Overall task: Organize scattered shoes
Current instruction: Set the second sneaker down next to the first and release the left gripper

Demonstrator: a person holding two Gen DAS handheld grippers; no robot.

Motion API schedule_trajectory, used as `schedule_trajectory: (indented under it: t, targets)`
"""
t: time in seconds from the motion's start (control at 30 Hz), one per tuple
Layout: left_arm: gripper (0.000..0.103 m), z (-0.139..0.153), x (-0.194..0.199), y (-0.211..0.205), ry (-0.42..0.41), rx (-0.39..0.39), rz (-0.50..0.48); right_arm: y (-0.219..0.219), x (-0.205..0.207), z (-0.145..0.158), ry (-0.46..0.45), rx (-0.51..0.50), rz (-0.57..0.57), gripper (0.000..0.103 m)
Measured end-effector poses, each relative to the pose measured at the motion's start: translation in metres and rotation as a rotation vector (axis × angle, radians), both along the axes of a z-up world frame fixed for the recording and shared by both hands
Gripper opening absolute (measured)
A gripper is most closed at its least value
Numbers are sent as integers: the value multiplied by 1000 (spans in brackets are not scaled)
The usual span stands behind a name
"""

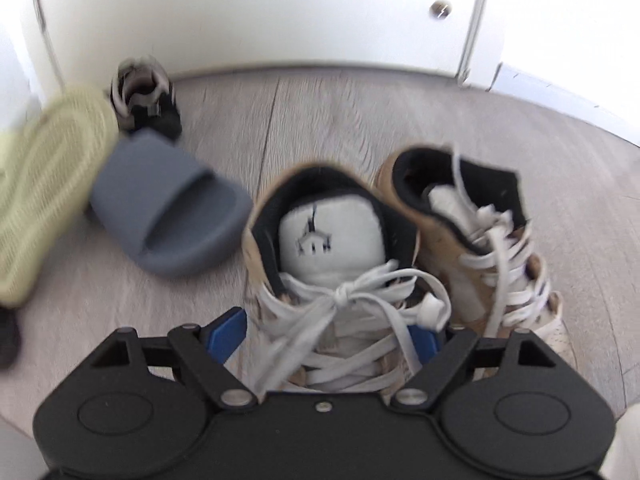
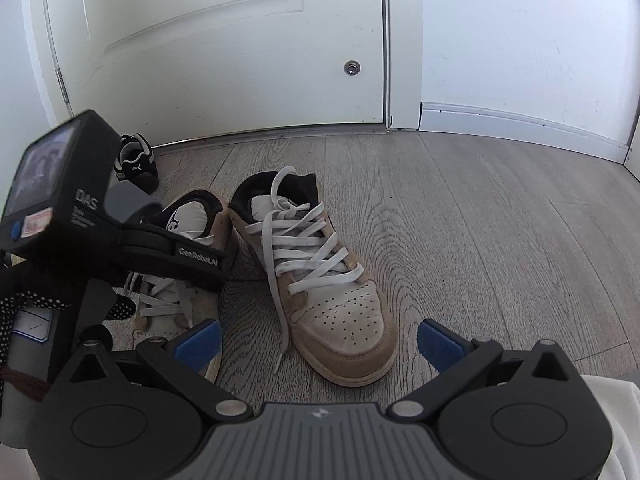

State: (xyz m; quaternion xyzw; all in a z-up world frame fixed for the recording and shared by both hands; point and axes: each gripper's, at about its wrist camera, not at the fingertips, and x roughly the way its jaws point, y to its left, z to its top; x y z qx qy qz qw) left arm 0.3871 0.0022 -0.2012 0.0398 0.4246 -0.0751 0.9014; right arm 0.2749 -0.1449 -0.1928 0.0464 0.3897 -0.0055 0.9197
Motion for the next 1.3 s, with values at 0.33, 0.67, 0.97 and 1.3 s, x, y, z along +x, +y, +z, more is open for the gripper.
schedule_trajectory:
  t: [0.33, 0.67, 0.97, 1.3]
  targets:
    - [85, 20, -25, 122, -85, -181, 188, 46, 15, -5, 18, 71, 162, 103]
    - [85, -12, -11, 181, -18, -363, 398, 108, 72, -36, 46, -26, 314, 103]
    - [85, -13, -11, 151, -60, -230, 285, 136, 127, -65, 125, -98, 193, 90]
    - [85, -17, -9, 157, -50, -260, 309, 103, 141, -74, 101, -4, 117, 80]
